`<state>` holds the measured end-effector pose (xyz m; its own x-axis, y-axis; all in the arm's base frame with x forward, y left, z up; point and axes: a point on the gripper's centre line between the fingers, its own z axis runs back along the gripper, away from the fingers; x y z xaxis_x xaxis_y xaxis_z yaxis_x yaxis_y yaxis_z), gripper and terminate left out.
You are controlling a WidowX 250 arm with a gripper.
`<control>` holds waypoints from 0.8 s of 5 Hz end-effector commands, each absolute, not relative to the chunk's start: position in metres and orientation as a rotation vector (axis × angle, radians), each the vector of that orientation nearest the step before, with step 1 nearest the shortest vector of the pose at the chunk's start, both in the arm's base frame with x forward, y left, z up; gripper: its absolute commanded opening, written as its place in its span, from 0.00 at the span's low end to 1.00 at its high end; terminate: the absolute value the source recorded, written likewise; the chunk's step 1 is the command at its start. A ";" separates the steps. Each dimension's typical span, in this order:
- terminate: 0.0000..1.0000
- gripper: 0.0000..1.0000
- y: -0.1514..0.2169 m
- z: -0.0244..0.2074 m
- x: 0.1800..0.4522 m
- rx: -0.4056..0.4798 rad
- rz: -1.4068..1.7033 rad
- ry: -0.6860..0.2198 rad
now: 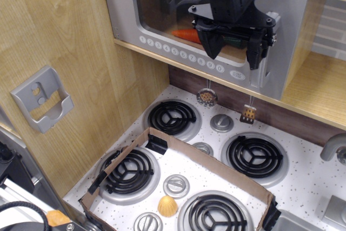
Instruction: Open microwave
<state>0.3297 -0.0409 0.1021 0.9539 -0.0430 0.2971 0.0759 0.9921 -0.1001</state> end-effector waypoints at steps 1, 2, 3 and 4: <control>0.00 1.00 -0.042 0.117 0.345 -0.071 -0.108 -0.328; 0.00 1.00 -0.045 0.118 0.352 -0.067 -0.118 -0.332; 0.00 1.00 -0.045 0.117 0.357 -0.063 -0.141 -0.329; 0.00 0.00 -0.044 0.116 0.357 -0.064 -0.135 -0.326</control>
